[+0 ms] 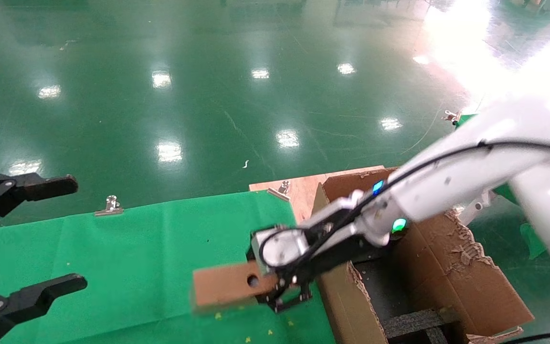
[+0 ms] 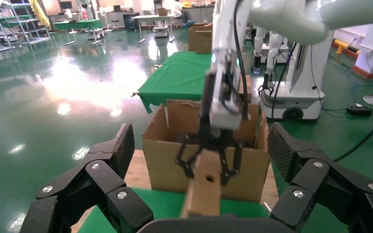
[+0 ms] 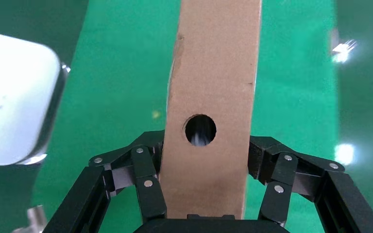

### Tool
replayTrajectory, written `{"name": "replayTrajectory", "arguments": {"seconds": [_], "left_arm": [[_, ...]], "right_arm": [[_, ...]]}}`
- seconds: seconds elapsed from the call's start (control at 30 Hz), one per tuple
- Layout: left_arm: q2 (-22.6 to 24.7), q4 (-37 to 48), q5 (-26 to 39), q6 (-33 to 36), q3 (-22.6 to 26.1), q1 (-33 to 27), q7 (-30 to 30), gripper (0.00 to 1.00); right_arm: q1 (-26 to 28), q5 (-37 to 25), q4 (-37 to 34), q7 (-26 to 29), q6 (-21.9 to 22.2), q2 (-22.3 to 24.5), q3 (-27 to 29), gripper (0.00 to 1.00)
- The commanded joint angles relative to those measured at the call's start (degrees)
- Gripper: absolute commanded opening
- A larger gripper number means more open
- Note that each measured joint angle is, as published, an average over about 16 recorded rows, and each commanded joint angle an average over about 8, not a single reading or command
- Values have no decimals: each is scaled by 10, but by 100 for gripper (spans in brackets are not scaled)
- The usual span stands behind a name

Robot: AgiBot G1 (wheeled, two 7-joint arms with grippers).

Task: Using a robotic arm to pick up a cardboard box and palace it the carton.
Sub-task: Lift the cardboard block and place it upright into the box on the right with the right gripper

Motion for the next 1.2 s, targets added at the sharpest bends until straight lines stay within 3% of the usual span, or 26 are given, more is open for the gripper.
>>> {"name": "replayTrajectory", "arguments": {"seconds": [0.03,0.43,0.77,1.2], "left_arm": [[0,0,0,0,0,0,0,100],[0,0,0,0,0,0,0,100],[0,0,0,0,0,0,0,100],[0,0,0,0,0,0,0,100]], "right_arm": [[19,17,-17,-12,-6,0,-1,0],[224,116,-96,-86,-10,37,-112,0],[291,190,-148,-123,-11,63,-231,0],[372,224,-219,-167,-11,178,-363,0]]}}
